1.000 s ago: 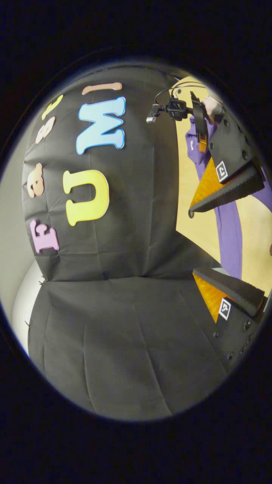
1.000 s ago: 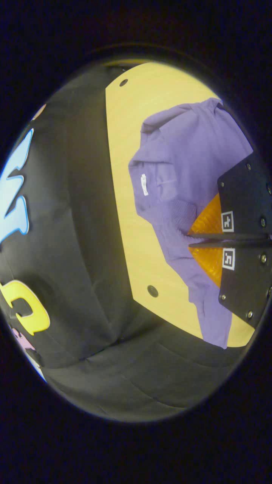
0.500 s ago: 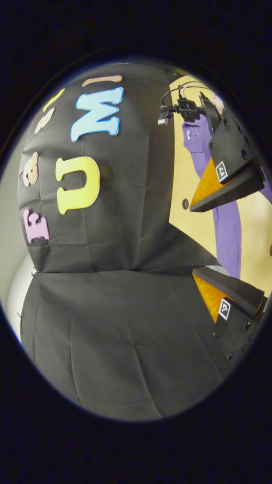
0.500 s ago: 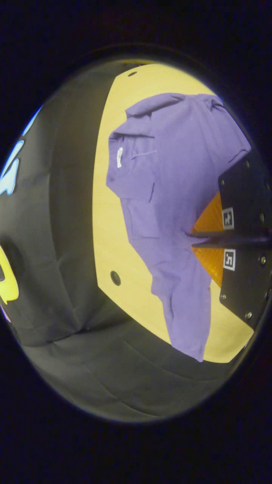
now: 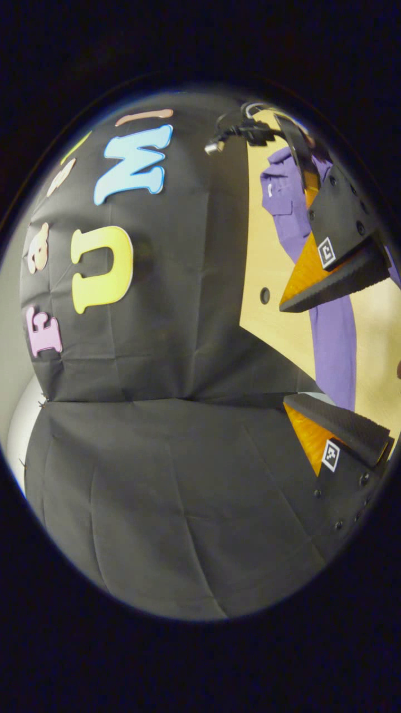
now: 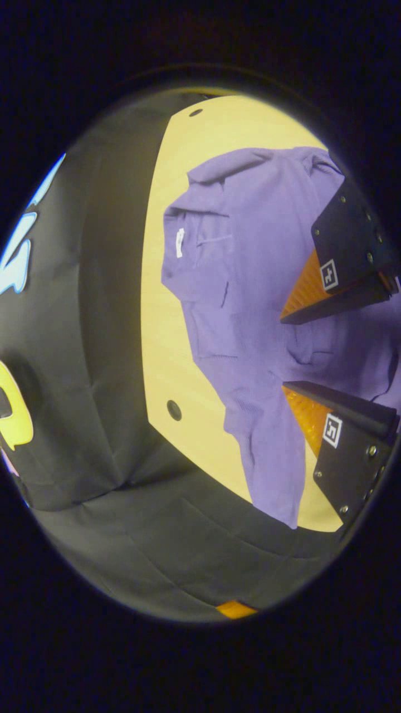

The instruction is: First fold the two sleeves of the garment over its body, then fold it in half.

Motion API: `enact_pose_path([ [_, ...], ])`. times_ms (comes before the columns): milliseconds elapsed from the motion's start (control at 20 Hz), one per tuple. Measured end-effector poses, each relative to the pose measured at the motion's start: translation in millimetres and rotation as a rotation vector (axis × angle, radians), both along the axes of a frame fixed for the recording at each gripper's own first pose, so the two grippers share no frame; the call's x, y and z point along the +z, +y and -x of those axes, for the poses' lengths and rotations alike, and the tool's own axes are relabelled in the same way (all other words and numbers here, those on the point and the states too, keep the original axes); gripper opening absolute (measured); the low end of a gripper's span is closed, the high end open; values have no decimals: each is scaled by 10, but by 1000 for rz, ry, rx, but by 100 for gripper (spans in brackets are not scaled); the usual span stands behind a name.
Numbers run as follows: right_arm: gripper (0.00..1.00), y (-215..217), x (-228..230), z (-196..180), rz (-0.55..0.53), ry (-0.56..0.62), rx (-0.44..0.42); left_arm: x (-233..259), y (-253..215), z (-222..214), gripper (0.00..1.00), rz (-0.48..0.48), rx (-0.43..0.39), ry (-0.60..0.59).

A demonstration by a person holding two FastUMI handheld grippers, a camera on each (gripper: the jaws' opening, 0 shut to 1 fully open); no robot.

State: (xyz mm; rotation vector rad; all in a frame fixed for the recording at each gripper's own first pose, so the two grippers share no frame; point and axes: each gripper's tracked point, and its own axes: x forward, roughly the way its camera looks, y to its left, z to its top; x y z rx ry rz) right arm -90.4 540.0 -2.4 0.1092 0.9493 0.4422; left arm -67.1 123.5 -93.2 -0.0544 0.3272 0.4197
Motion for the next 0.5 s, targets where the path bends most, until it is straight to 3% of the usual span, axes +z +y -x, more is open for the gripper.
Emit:
enact_pose_path([
  [100,60,-102,109,29,0,-10,-4,-79,0,31,98,13,3,34],
  [200,65,-240,200,58,10,-22,-2,-184,1,75,96,29,7,69],
  [500,60,-643,371,218,49,-35,-20,-528,0,259,99,85,43,199],
])
